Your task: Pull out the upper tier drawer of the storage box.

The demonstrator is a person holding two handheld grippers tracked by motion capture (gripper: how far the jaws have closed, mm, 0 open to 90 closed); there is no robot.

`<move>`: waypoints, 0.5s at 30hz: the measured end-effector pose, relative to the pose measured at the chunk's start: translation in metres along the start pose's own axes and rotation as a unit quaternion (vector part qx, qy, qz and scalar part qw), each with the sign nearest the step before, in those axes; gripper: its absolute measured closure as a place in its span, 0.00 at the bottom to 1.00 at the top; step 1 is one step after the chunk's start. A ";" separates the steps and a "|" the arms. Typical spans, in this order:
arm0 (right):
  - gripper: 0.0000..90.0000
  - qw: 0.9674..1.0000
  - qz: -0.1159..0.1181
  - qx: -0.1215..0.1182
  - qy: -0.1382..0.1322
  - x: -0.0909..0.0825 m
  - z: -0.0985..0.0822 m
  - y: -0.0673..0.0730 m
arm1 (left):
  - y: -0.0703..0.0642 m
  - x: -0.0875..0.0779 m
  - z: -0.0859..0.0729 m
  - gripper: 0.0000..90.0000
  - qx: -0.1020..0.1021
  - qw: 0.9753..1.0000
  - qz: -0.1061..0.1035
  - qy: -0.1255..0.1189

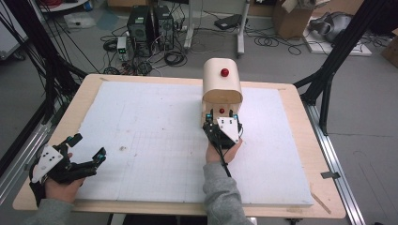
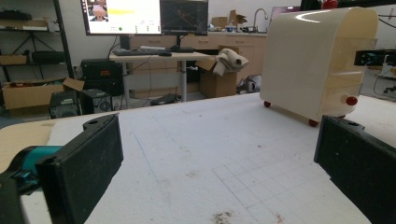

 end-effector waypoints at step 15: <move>0.52 1.000 0.001 -0.004 -0.009 0.000 0.002 0.000 | 0.000 0.000 0.000 0.02 0.000 1.000 -0.001 0.000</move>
Point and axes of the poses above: each handheld gripper's, and its own axes: x roughly forward along the jaws, z roughly out of its top, y roughly to its left, the point moved 9 cm from there along x, roughly forward along the jaws, and after that the axes turned 14 degrees about -z, right-handed, at the moved point
